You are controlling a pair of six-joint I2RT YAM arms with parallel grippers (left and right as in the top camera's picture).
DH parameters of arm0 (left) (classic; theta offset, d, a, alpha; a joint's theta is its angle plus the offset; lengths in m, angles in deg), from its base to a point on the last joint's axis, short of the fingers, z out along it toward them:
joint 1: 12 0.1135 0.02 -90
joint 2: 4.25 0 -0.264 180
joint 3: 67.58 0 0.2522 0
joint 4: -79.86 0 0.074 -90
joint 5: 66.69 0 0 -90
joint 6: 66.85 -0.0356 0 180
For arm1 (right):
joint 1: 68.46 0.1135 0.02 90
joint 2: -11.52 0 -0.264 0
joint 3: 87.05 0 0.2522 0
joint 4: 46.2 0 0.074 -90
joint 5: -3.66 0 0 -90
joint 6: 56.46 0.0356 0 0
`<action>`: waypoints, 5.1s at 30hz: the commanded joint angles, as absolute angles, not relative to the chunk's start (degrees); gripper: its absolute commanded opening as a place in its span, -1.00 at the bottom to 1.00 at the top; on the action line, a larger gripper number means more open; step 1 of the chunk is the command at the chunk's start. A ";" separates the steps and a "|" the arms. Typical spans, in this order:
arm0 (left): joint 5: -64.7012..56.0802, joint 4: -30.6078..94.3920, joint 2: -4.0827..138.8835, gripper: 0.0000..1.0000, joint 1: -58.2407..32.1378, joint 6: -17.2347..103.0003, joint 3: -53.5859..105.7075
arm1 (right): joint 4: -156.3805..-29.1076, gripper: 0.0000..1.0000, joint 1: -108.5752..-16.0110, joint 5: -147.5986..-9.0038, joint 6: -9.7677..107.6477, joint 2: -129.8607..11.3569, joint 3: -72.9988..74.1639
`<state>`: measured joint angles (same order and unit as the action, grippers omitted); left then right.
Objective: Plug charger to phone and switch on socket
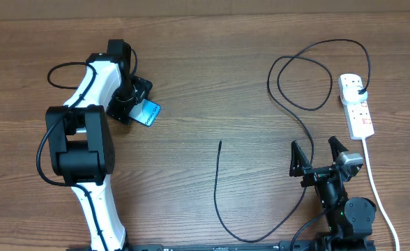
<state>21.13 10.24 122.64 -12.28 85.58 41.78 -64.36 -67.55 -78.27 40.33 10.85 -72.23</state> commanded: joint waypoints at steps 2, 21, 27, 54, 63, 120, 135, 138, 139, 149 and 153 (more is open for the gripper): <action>22.64 10.79 122.99 0.99 -11.38 84.90 40.73 | -64.14 1.00 -67.18 -78.81 40.09 11.36 -72.85; 18.53 10.99 122.99 0.99 -10.13 84.90 40.40 | -64.14 1.00 -67.18 -78.81 40.11 11.36 -72.85; 17.66 11.60 122.99 0.99 -10.11 84.90 38.93 | -64.14 1.00 -67.18 -78.79 40.09 11.36 -72.85; 13.33 14.50 122.99 1.00 -10.13 86.70 35.68 | -64.14 1.00 -67.18 -78.81 40.09 11.36 -72.85; 17.59 11.99 122.99 1.00 -10.16 89.03 35.98 | -64.14 1.00 -67.18 -78.81 40.09 11.36 -72.85; 20.98 9.37 122.99 1.00 -10.16 86.15 38.48 | -64.14 1.00 -67.18 -78.81 40.09 11.36 -72.85; 20.96 9.11 122.99 1.00 -10.16 86.15 38.48 | -64.14 1.00 -67.18 -78.81 40.09 11.36 -72.85; 21.00 8.25 122.99 1.00 -10.16 86.17 38.48 | -64.14 1.00 -67.18 -78.81 40.09 11.36 -72.85; 21.02 7.99 122.99 1.00 -10.16 86.15 38.48 | -64.14 1.00 -67.18 -78.81 40.09 11.36 -72.85; 21.83 9.65 122.99 1.00 -10.16 86.13 38.48 | -64.14 1.00 -67.18 -78.81 40.09 11.36 -72.85; 21.85 10.02 122.99 1.00 -10.16 86.13 38.48 | -64.14 1.00 -67.18 -78.81 40.09 11.36 -72.85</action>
